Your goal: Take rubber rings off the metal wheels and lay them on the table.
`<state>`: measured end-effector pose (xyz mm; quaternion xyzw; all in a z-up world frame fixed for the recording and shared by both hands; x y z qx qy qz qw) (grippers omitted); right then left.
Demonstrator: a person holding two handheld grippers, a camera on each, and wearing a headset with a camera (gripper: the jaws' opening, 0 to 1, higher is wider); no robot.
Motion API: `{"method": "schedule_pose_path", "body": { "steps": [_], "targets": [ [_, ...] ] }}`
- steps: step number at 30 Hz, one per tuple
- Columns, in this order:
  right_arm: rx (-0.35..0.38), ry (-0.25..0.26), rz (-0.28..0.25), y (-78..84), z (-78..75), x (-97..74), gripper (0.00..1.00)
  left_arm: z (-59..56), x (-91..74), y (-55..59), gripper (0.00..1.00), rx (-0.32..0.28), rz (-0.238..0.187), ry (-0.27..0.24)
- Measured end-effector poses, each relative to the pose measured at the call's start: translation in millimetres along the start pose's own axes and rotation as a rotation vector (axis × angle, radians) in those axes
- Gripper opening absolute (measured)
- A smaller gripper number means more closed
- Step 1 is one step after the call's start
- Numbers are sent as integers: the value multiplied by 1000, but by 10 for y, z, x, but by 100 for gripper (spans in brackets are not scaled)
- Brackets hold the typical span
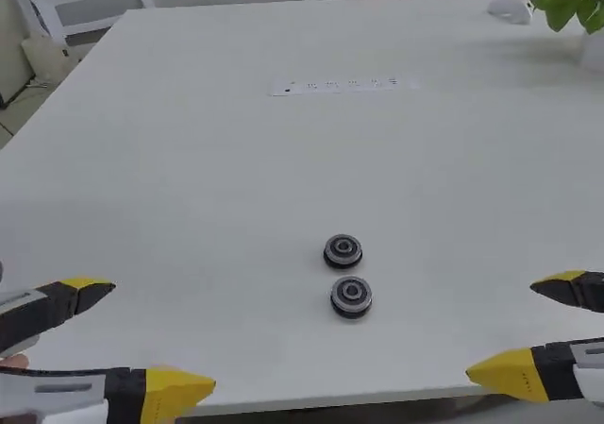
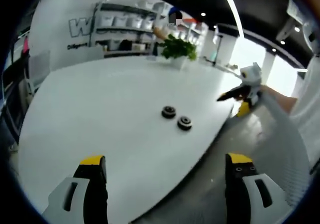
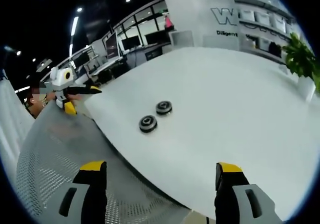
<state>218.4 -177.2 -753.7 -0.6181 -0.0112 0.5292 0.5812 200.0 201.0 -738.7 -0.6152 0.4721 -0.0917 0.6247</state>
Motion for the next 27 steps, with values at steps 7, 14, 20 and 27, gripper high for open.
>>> {"method": "schedule_pose_path", "body": {
  "steps": [7, 14, 20, 27],
  "targets": [
    [59, 26, -46, -28, 71, -123, 91, -36, -106, -91, 100, 10, -25, 39],
    [99, 43, -124, -95, 172, -243, 90, 123, -304, -212, 100, 40, -46, 16],
    [89, 65, -148, -153, 223, -334, 90, 57, -383, -338, 100, 77, -96, 49],
    [61, 90, -176, -225, 321, -409, 91, 8, -445, -323, 100, 146, -88, 82]
  ]
}}
Point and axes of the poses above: the centre of the closed fingertips' face, and the gripper's own axes: x roughly forward along the fingers, z roughly to its left, y roughly out of its underside, the point moved 9 cm from there along -x, roughly backward along the fingers, and after that the axes turned 1 degree about -z, right-handed, at the moved point
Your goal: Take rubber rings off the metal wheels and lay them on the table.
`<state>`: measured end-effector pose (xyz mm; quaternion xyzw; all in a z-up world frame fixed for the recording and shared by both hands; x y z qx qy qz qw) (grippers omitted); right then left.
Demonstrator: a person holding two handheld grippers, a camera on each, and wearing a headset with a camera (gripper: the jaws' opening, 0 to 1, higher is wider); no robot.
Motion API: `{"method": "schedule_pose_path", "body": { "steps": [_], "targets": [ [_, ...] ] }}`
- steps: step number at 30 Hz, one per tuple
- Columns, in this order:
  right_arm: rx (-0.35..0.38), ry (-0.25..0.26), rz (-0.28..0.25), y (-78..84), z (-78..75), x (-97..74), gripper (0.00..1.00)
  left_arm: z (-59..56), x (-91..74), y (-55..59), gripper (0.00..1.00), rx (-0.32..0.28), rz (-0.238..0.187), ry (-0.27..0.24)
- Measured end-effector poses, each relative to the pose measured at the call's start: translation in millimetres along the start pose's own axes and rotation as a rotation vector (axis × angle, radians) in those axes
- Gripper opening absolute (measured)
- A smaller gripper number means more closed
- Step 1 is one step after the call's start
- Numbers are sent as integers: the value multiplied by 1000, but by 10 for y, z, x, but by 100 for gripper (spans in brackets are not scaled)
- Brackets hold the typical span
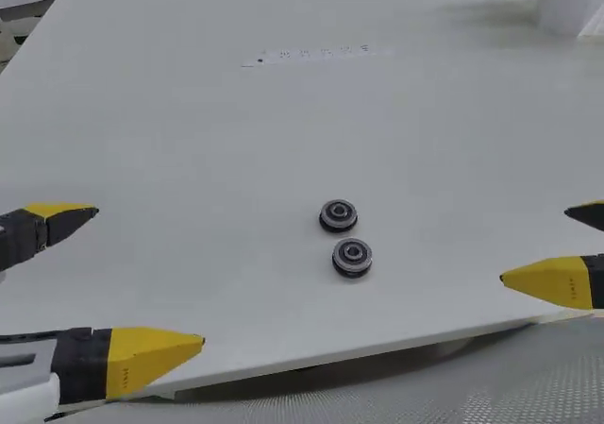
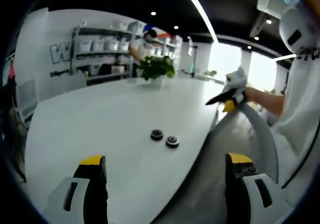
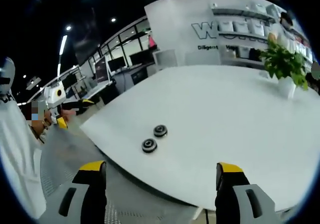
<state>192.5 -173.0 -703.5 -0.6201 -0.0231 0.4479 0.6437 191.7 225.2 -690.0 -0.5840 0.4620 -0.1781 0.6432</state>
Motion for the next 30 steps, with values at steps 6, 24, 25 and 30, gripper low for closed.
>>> {"method": "schedule_pose_path", "body": {
  "steps": [6, 24, 25, 30],
  "targets": [
    [-35, -17, -29, -128, 30, -40, 92, -22, -41, -37, 100, 88, 48, -13],
    [-256, -155, -79, -939, -103, 262, 93, -59, 202, -810, 100, 257, -72, 40],
    [-259, -163, -83, -968, -106, 278, 93, -54, 220, -852, 100, 262, -77, 41],
    [-274, -193, -114, -1115, -150, 370, 92, 14, 331, -1057, 100, 319, -86, 39]
  ]
}}
Point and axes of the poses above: the centre of the closed fingertips' face, and the gripper's own axes: x roughly forward along the fingers, z roughly to its left, y roughly out of its underside, the point moved 9 cm from there along -x, roughly backward along the fingers, and after that the axes turned 1 degree about -z, right-handed, at the moved point
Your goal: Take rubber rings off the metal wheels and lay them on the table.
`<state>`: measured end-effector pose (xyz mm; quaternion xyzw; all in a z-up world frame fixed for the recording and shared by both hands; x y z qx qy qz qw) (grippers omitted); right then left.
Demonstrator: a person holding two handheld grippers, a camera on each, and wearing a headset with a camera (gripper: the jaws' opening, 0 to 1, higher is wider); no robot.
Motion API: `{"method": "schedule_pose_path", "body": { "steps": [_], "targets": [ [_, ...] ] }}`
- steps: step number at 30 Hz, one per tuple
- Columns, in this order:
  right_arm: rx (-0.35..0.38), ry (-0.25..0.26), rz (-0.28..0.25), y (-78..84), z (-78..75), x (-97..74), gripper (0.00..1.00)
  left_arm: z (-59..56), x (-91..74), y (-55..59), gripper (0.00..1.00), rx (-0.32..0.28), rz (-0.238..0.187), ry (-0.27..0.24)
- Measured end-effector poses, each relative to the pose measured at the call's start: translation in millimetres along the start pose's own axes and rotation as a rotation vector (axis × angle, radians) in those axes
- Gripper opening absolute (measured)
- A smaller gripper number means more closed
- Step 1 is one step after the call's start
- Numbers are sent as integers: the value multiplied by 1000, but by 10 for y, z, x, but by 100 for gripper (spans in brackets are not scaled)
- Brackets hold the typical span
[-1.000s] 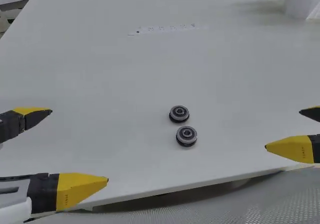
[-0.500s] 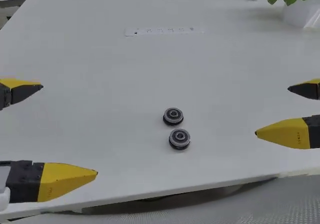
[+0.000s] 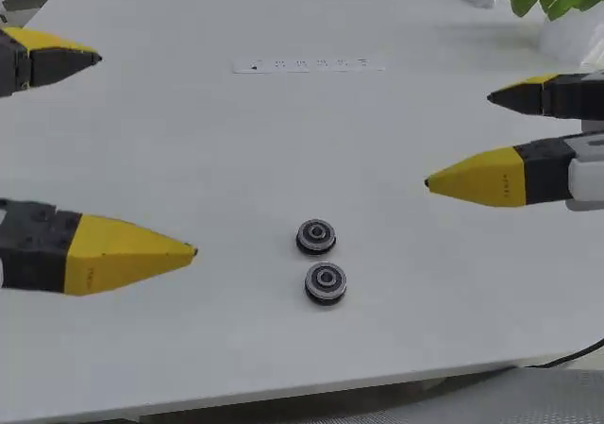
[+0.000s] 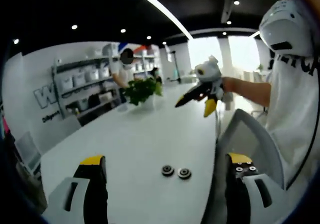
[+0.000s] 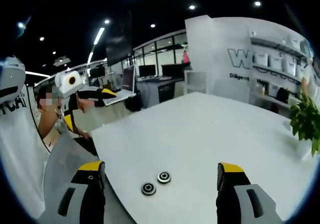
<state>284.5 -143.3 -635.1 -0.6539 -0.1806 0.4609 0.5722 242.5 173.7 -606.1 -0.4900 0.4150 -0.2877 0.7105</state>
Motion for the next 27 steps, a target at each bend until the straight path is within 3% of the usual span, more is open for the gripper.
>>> {"method": "schedule_pose_path", "body": {
  "steps": [6, 12, 16, 17, 21, 24, 27],
  "targets": [
    [-12, -35, -38, -76, -72, 119, 91, 152, 174, -110, 100, 35, -12, 14],
    [10, -56, -91, -69, -157, 278, 91, 246, 423, -119, 100, 48, -39, 32],
    [21, -92, -114, -20, -186, 399, 91, 285, 625, -63, 100, 15, -55, 73],
    [21, -100, -119, -4, -191, 422, 90, 291, 696, -43, 100, 1, -77, 83],
    [30, -136, -156, 81, -212, 509, 84, 336, 861, 72, 98, -33, -102, 88],
    [55, -123, -152, 172, -254, 562, 84, 333, 966, 195, 95, -83, -97, 120],
    [73, -123, -153, 252, -229, 597, 83, 335, 1040, 277, 92, -98, -98, 125]
  ]
}}
Point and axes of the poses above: the centre of the closed fingertips' face, and the gripper's own axes: x roughly forward along the fingers, z roughly to its left, y roughly out of its underside, the point moved 9 cm from there along -x, roughly backward along the fingers, and after that the axes turned 1 degree about -z, right-handed, at the moved point
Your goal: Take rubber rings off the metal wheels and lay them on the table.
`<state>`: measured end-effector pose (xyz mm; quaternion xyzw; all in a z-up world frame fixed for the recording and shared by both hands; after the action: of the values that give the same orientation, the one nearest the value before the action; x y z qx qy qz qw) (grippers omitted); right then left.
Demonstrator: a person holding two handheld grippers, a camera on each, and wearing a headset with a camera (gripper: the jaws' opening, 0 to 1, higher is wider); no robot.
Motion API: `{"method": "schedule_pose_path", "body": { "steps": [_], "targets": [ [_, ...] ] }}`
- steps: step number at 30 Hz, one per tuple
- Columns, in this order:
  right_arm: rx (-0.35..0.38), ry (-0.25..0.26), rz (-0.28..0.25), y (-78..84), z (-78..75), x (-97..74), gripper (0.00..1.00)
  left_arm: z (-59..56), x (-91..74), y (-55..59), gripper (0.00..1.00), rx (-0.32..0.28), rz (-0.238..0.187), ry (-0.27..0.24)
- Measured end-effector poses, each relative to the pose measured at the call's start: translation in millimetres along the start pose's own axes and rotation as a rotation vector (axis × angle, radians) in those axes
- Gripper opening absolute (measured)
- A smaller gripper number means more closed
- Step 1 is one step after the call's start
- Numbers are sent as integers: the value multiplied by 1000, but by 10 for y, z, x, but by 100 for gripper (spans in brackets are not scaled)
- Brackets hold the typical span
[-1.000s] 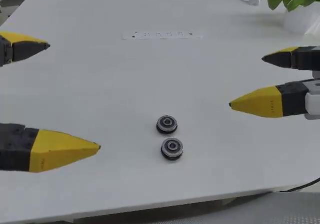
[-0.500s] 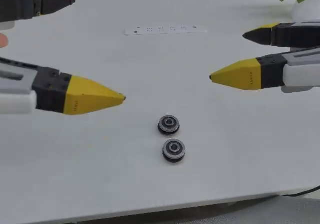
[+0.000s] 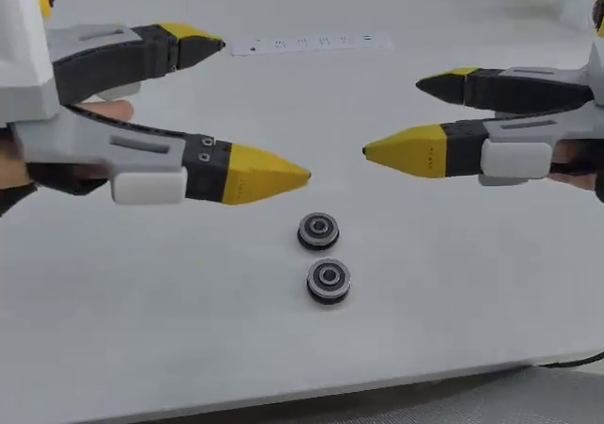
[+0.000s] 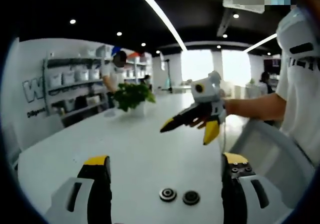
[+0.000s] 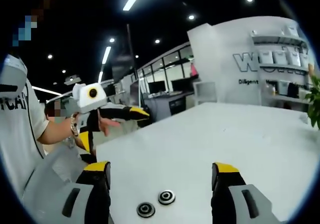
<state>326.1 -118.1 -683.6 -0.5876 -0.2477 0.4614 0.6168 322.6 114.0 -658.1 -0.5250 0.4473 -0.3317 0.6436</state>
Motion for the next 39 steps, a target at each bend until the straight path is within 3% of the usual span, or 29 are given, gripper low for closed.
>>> {"method": "schedule_pose_path", "body": {
  "steps": [6, 11, 16, 18, 19, 23, 27, 30, 35, 39],
  "targets": [
    [19, -49, -15, 200, -3, 108, 69, -1, 109, 266, 86, 3, 61, 0],
    [-29, -98, 130, 456, 35, 195, 58, -50, 162, 418, 78, -5, 103, 28],
    [-21, -159, 165, 610, 124, 318, 50, -156, 252, 543, 73, -16, 127, 71],
    [-43, -204, 219, 717, 178, 344, 45, -191, 292, 601, 68, -25, 126, 83],
    [-57, -199, 246, 759, 190, 353, 44, -223, 316, 631, 67, -32, 125, 94],
    [-66, -226, 272, 872, 255, 408, 38, -315, 381, 728, 65, -13, 143, 119],
    [-86, -237, 320, 974, 278, 451, 37, -378, 428, 830, 56, 4, 143, 132],
    [-125, -243, 386, 1087, 284, 466, 38, -400, 481, 921, 53, -3, 157, 145],
    [-160, -226, 410, 1154, 259, 497, 36, -427, 528, 969, 47, -16, 123, 136],
    [-170, -218, 419, 1181, 246, 499, 33, -458, 561, 1062, 38, 5, 141, 119]
  ]
}}
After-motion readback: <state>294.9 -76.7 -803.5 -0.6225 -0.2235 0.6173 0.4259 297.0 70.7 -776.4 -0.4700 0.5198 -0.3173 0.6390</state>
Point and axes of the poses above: the centre of the closed fingertips' face, and the gripper's own axes: x roughly forward along the fingers, z roughly to its left, y roughly out of its underside, the point moved 9 cm from there along -x, roughly backward along the fingers, and after that the axes turned 1 degree about -z, right-handed, at the moved point
